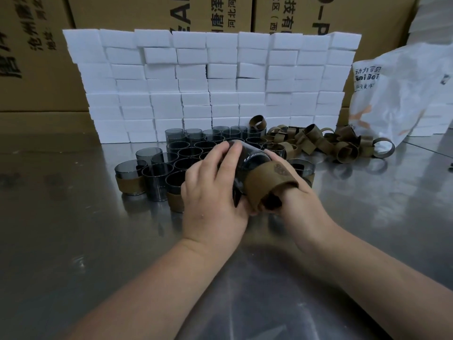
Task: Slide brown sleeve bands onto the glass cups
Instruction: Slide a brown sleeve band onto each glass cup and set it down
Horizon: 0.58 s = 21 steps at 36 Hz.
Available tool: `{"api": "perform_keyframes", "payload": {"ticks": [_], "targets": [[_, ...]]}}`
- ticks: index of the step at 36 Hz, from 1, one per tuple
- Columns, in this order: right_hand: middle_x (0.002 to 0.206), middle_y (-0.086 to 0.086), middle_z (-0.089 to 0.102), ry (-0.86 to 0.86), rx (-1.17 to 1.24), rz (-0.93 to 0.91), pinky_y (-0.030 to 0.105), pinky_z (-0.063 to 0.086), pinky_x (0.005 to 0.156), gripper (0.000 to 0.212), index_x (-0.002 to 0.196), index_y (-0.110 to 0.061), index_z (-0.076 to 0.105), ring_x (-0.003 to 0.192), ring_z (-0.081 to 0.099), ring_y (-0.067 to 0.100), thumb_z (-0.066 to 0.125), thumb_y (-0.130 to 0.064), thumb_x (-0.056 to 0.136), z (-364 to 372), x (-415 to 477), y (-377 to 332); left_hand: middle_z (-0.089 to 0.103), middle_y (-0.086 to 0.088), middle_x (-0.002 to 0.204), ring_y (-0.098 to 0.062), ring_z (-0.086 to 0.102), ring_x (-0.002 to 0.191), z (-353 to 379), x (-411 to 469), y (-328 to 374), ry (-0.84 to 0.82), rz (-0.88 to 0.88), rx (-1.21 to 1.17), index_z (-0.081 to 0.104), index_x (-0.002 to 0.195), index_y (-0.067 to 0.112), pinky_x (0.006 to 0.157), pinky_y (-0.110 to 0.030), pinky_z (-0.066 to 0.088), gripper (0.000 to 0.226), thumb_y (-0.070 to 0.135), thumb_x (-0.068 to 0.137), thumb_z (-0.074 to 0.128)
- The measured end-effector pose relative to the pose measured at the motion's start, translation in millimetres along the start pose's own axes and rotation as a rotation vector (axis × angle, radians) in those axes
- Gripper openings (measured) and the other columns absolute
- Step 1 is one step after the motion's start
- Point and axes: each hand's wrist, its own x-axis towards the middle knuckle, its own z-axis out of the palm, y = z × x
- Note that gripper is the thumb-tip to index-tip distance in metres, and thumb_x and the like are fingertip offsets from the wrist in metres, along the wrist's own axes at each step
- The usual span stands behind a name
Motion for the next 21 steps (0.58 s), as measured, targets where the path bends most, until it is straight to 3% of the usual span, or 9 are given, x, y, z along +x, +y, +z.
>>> {"api": "perform_keyframes", "payload": {"ticks": [2, 6, 9, 11, 17, 21], "targets": [[0.125, -0.005, 0.06, -0.004, 0.029, 0.017, 0.036, 0.045, 0.101, 0.052, 0.124, -0.032, 0.055, 0.118, 0.054, 0.012, 0.037, 0.005, 0.093, 1.0, -1.1, -0.2, 0.047, -0.008, 0.137, -0.021, 0.03, 0.113, -0.1, 0.0, 0.6, -0.025, 0.005, -0.024, 0.045, 0.136, 0.013, 0.095, -0.042, 0.029, 0.078, 0.016, 0.065, 0.077], [0.13, 0.001, 0.057, 0.024, 0.016, 0.025, 0.04, 0.039, 0.107, 0.053, 0.134, -0.02, 0.05, 0.123, 0.051, 0.015, 0.037, 0.008, 0.091, 2.7, -1.3, -0.6, 0.039, -0.007, 0.143, -0.019, 0.028, 0.121, -0.3, -1.6, 1.2, -0.076, 0.02, -0.085, 0.033, 0.142, 0.015, 0.104, -0.038, 0.023, 0.083, 0.016, 0.069, 0.074], [0.123, 0.005, 0.062, 0.092, 0.043, 0.043, 0.044, 0.044, 0.102, 0.048, 0.13, -0.023, 0.054, 0.117, 0.056, 0.021, 0.042, 0.002, 0.091, 0.7, -0.1, -2.2, 0.024, 0.006, 0.143, -0.009, 0.016, 0.132, -2.5, -4.8, 2.0, -0.232, 0.073, -0.214, 0.004, 0.14, 0.032, 0.111, -0.017, 0.006, 0.09, 0.022, 0.068, 0.057], [0.12, 0.005, 0.064, 0.139, 0.017, 0.038, 0.046, 0.044, 0.101, 0.045, 0.127, -0.026, 0.056, 0.115, 0.058, 0.025, 0.044, -0.003, 0.09, -1.5, 1.2, -3.0, 0.016, 0.01, 0.143, 0.002, 0.007, 0.135, -3.4, -6.2, 2.4, -0.327, 0.061, -0.332, -0.008, 0.134, 0.042, 0.107, -0.005, 0.0, 0.088, 0.032, 0.067, 0.048], [0.127, 0.004, 0.059, 0.092, -0.02, 0.051, 0.044, 0.042, 0.103, 0.049, 0.135, -0.022, 0.049, 0.12, 0.054, 0.024, 0.04, 0.0, 0.092, 2.8, 0.7, -0.1, 0.008, 0.009, 0.148, 0.001, 0.005, 0.138, -0.8, -5.5, 0.7, -0.221, 0.06, -0.357, 0.0, 0.137, 0.028, 0.109, -0.007, 0.002, 0.074, 0.049, 0.078, 0.039], [0.129, 0.003, 0.058, 0.092, -0.054, 0.028, 0.04, 0.039, 0.106, 0.048, 0.137, -0.018, 0.046, 0.121, 0.052, 0.017, 0.041, 0.0, 0.092, 5.7, -0.4, -0.7, 0.007, 0.011, 0.146, 0.01, 0.003, 0.132, 0.0, -2.4, 0.6, -0.23, 0.07, -0.34, 0.003, 0.137, 0.022, 0.106, -0.003, 0.001, 0.062, 0.043, 0.089, 0.035]]}}
